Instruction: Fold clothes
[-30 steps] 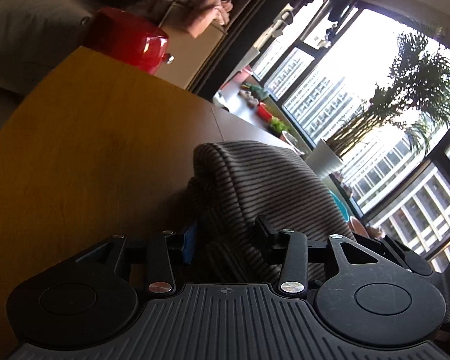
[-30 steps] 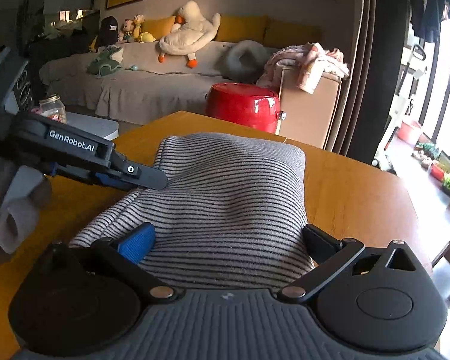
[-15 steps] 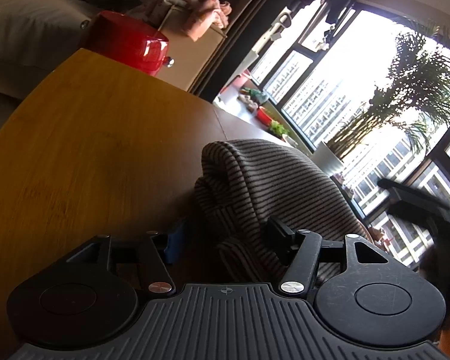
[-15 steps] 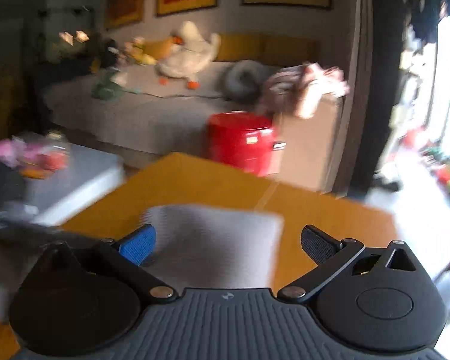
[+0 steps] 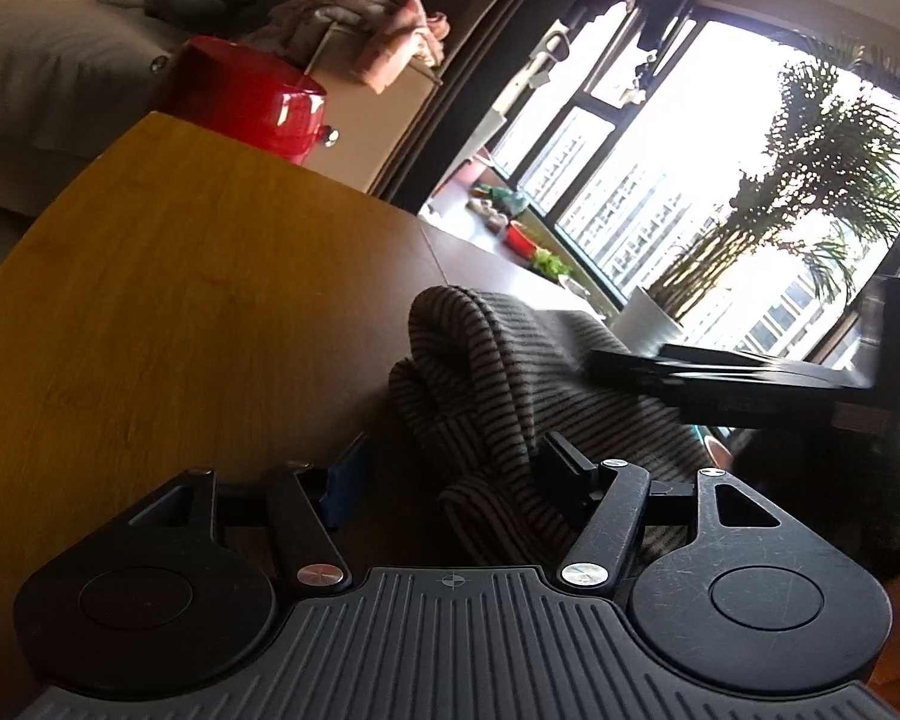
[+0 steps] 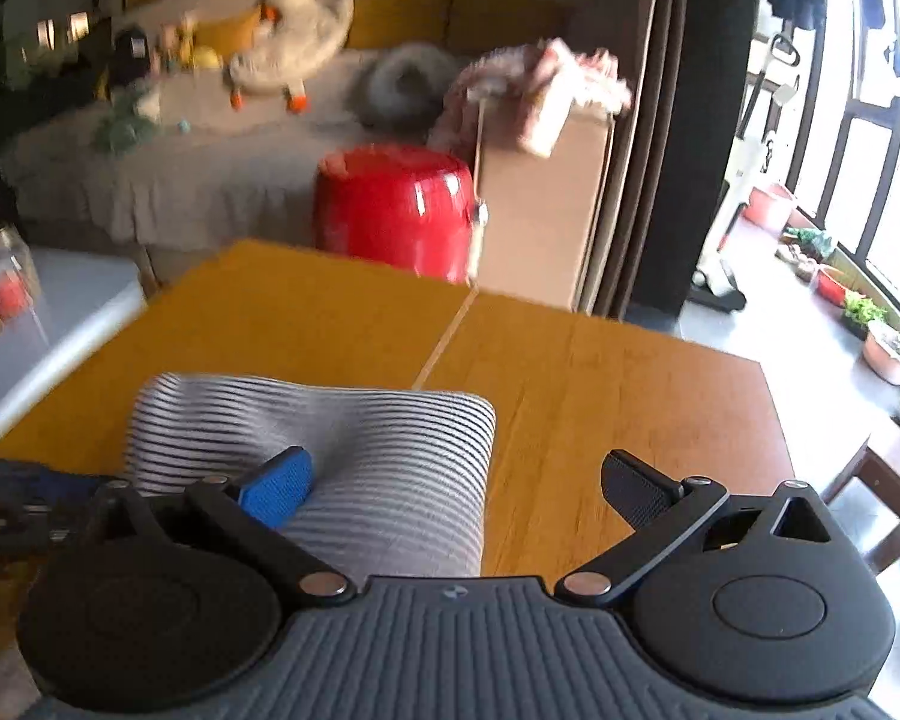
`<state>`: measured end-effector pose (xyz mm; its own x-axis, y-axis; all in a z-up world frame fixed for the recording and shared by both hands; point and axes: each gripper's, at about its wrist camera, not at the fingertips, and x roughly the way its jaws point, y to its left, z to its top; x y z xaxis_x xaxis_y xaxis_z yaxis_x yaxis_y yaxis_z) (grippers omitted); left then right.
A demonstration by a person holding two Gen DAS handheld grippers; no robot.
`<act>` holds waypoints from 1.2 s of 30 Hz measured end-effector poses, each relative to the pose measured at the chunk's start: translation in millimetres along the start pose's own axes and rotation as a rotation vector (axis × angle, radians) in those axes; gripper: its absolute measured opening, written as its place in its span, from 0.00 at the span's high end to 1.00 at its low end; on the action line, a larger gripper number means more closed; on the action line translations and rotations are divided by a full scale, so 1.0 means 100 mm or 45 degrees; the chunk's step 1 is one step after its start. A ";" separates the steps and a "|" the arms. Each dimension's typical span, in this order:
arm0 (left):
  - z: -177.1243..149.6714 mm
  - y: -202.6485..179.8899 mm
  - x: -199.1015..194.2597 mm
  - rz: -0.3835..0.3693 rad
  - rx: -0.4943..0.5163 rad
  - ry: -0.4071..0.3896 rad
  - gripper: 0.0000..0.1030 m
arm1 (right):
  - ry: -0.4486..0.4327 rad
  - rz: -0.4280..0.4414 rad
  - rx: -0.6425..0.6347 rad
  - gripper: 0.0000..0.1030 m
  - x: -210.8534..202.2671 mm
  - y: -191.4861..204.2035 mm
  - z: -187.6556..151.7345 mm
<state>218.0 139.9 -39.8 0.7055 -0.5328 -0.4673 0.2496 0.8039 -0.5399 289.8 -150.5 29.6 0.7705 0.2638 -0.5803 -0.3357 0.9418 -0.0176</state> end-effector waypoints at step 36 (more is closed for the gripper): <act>0.16 -0.09 0.08 0.037 -0.033 0.018 0.48 | -0.027 0.178 0.170 0.10 -0.02 0.06 -0.62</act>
<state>231.9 133.0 -27.1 0.7027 -0.5133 -0.4926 0.2117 0.8119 -0.5440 253.4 -158.5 -19.7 0.7331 0.3969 -0.5522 -0.3666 0.9146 0.1707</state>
